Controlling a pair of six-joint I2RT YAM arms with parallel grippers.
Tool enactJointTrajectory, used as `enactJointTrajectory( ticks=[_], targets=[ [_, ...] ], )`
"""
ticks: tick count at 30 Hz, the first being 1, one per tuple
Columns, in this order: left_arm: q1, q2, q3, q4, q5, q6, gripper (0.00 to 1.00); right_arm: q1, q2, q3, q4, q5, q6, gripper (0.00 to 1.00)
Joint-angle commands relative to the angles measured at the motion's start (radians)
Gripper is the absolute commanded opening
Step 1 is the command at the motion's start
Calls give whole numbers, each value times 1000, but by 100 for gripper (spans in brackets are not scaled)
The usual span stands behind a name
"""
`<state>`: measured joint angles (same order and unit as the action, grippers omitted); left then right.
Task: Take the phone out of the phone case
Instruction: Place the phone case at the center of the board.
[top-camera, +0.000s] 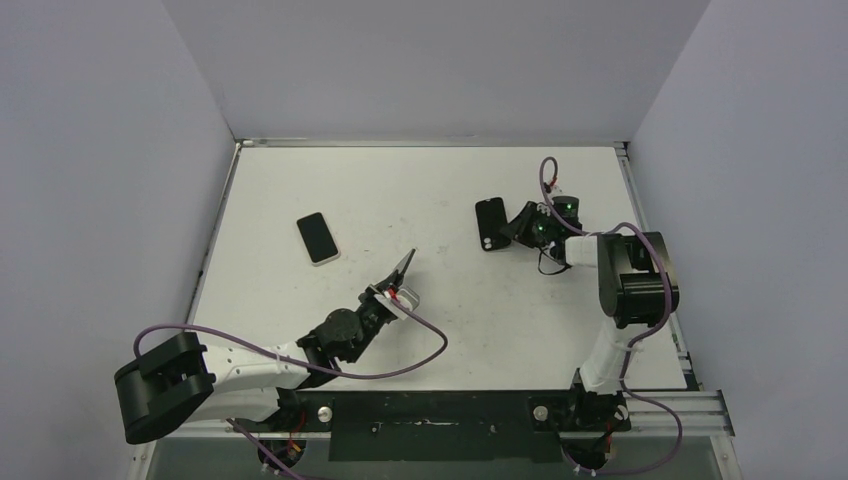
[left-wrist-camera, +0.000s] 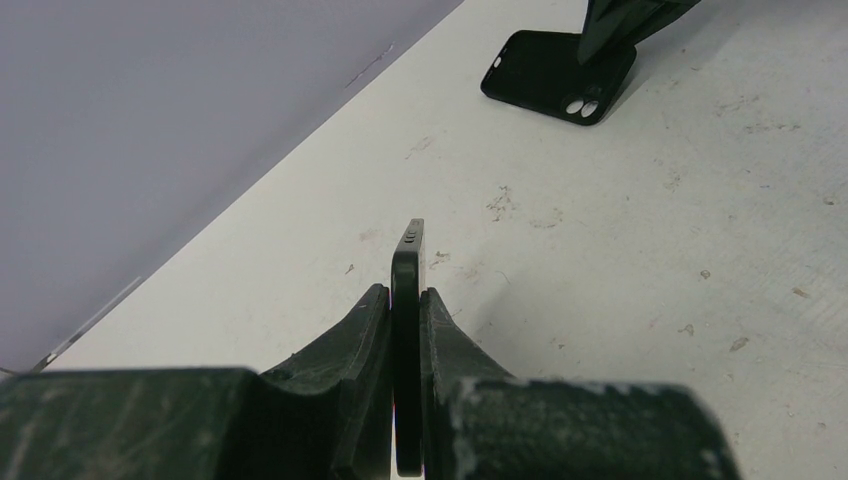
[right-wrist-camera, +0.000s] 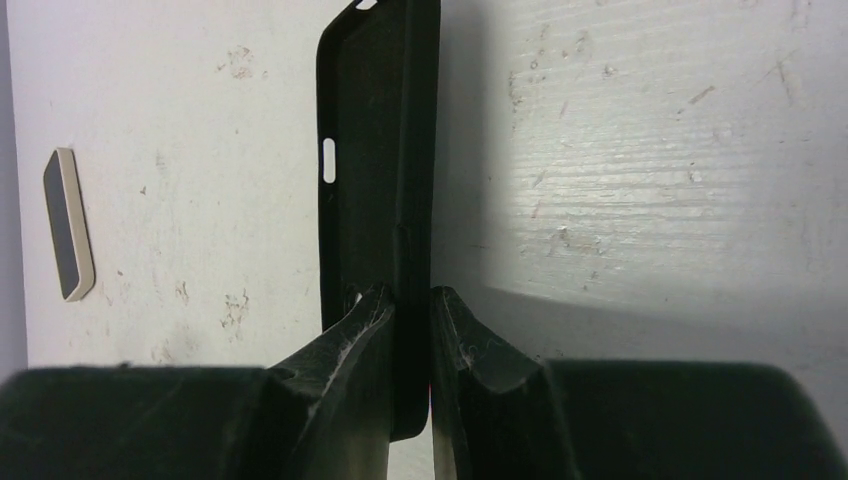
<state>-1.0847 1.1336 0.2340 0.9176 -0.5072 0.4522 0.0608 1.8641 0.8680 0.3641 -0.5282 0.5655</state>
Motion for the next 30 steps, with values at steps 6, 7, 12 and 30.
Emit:
enactJointTrajectory(
  ticks=[6, 7, 12, 30],
  targets=[
    [8, 5, 8, 119, 24, 3, 0, -27, -20, 32, -65, 55, -56, 46],
    [8, 7, 8, 119, 28, 7, 0, -27, -37, 23, -81, 81, -61, 50],
    [8, 20, 1, 135, 47, 39, 0, -26, -149, -15, -187, 219, -91, 64],
    [-10, 87, -28, 183, 147, 200, 0, 384, -613, -234, -158, 292, 229, 75]
  ],
)
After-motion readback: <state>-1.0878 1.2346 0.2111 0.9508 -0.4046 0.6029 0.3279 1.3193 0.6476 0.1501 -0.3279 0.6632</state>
